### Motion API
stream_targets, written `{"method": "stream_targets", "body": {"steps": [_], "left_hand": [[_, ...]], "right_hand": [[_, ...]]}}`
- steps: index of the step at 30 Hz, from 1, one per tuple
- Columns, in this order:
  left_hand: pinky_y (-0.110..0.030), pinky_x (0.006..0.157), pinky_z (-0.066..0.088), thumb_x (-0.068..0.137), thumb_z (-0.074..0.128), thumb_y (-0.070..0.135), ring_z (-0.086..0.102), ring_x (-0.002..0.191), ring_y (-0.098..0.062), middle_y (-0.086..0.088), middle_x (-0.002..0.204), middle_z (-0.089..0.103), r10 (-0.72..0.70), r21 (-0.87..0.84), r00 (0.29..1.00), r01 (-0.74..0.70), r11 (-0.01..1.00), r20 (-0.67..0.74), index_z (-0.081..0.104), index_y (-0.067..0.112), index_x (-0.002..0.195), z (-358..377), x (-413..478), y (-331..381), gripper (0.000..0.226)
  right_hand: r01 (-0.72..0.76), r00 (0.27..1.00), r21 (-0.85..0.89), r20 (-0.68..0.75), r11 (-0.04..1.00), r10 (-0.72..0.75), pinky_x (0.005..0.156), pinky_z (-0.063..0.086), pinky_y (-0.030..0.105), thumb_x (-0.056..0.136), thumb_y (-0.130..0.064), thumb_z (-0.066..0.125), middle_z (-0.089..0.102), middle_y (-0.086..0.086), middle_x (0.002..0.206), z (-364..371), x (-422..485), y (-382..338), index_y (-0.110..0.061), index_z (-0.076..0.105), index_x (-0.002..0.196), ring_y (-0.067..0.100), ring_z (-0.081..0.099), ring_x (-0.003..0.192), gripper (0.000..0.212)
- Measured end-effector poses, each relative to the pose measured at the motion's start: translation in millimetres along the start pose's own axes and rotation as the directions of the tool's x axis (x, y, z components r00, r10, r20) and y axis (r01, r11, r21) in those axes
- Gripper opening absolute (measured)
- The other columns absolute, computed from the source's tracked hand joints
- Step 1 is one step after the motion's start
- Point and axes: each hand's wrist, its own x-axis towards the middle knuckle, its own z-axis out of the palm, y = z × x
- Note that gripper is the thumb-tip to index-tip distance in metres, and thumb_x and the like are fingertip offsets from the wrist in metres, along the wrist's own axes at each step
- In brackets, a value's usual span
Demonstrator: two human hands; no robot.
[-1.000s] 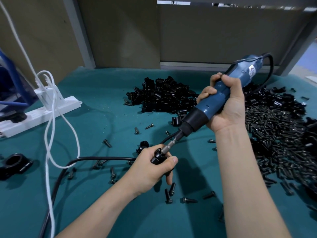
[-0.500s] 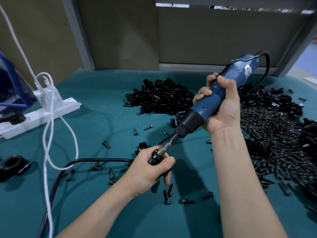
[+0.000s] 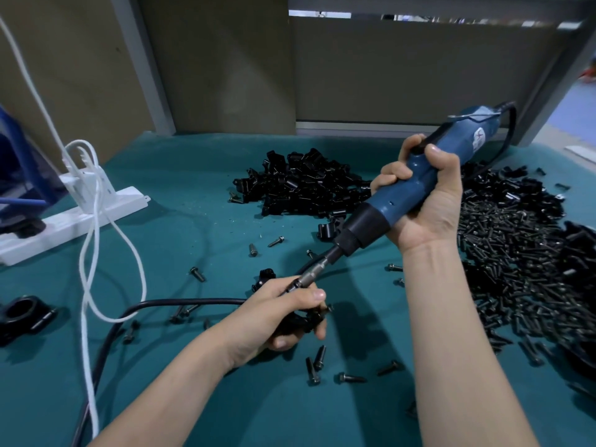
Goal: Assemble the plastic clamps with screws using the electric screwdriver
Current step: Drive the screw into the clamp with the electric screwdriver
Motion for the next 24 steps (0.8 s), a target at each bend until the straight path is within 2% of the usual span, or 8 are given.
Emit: {"method": "stream_targets", "body": {"steps": [2, 5, 8, 12, 15, 18, 24], "left_hand": [[-0.016, 0.036, 0.027, 0.071, 0.068, 0.043, 0.033, 0.035, -0.009, -0.011, 0.069, 0.064, -0.008, -0.043, 1.000, 0.007, 0.999, -0.004, 0.055, 0.017, 0.074, -0.9, -0.9, 0.4, 0.029], [-0.019, 0.040, 0.029, 0.066, 0.067, 0.039, 0.031, 0.036, -0.010, -0.009, 0.061, 0.058, 0.011, -0.199, 0.995, -0.031, 0.979, -0.098, 0.046, 0.015, 0.077, -0.7, 0.2, 0.5, 0.034], [-0.019, 0.039, 0.022, 0.064, 0.066, 0.035, 0.026, 0.034, -0.010, -0.009, 0.054, 0.054, 0.018, -0.272, 0.980, -0.072, 0.960, -0.198, 0.042, 0.019, 0.081, 1.2, 2.4, -0.9, 0.033], [-0.020, 0.042, 0.014, 0.074, 0.054, 0.026, 0.021, 0.031, -0.008, -0.009, 0.051, 0.054, 0.028, -0.252, 0.967, -0.094, 0.963, -0.254, 0.040, 0.020, 0.077, 2.3, 3.0, -1.0, 0.016], [-0.018, 0.040, 0.013, 0.069, 0.059, 0.026, 0.021, 0.030, -0.007, -0.009, 0.050, 0.053, 0.042, -0.256, 0.963, -0.113, 0.960, -0.267, 0.042, 0.018, 0.075, 0.5, 3.4, -1.3, 0.020], [-0.012, 0.036, 0.019, 0.065, 0.063, 0.028, 0.022, 0.030, -0.006, -0.010, 0.050, 0.053, 0.059, -0.262, 0.968, -0.124, 0.957, -0.243, 0.048, 0.017, 0.072, -0.7, 3.0, -2.3, 0.020], [-0.013, 0.037, 0.020, 0.063, 0.066, 0.037, 0.023, 0.031, -0.006, -0.009, 0.052, 0.055, 0.077, -0.252, 0.971, -0.135, 0.958, -0.224, 0.054, 0.018, 0.068, -0.5, 4.5, -2.5, 0.023]], "right_hand": [[0.010, 1.000, -0.003, 0.009, 1.000, -0.010, 0.049, 0.044, 0.018, 0.078, -0.018, 0.053, 0.063, -0.009, 0.079, -2.3, 0.1, -5.6, -0.017, 0.054, 0.085, 0.005, 0.047, 0.046, 0.007], [0.034, 0.999, 0.010, -0.003, 0.999, -0.034, 0.051, 0.043, 0.017, 0.078, -0.018, 0.054, 0.063, -0.009, 0.080, -6.2, -0.8, -15.5, -0.017, 0.053, 0.085, 0.005, 0.046, 0.047, 0.008], [0.037, 0.999, 0.010, -0.022, 0.999, -0.037, 0.052, 0.042, 0.016, 0.077, -0.019, 0.054, 0.062, -0.010, 0.079, -7.6, -2.0, -19.8, -0.018, 0.053, 0.084, 0.004, 0.046, 0.048, 0.007], [0.007, 0.999, -0.036, -0.040, 0.999, -0.008, 0.051, 0.041, 0.016, 0.075, -0.019, 0.054, 0.062, -0.010, 0.077, -5.0, -0.9, -15.3, -0.018, 0.053, 0.084, 0.004, 0.045, 0.047, 0.009], [-0.013, 0.999, -0.057, -0.038, 0.998, 0.011, 0.050, 0.042, 0.016, 0.074, -0.019, 0.055, 0.063, -0.010, 0.075, -2.8, 0.2, -10.0, -0.018, 0.053, 0.084, 0.004, 0.045, 0.046, 0.010], [-0.023, 0.999, -0.055, -0.030, 0.998, 0.021, 0.049, 0.042, 0.017, 0.074, -0.018, 0.056, 0.064, -0.010, 0.075, -1.7, 0.8, -6.6, -0.018, 0.053, 0.084, 0.004, 0.044, 0.046, 0.010], [-0.009, 0.999, -0.064, -0.043, 0.998, 0.006, 0.050, 0.043, 0.017, 0.075, -0.018, 0.056, 0.064, -0.010, 0.075, -2.5, -0.1, -9.1, -0.018, 0.053, 0.083, 0.004, 0.045, 0.046, 0.008]]}}
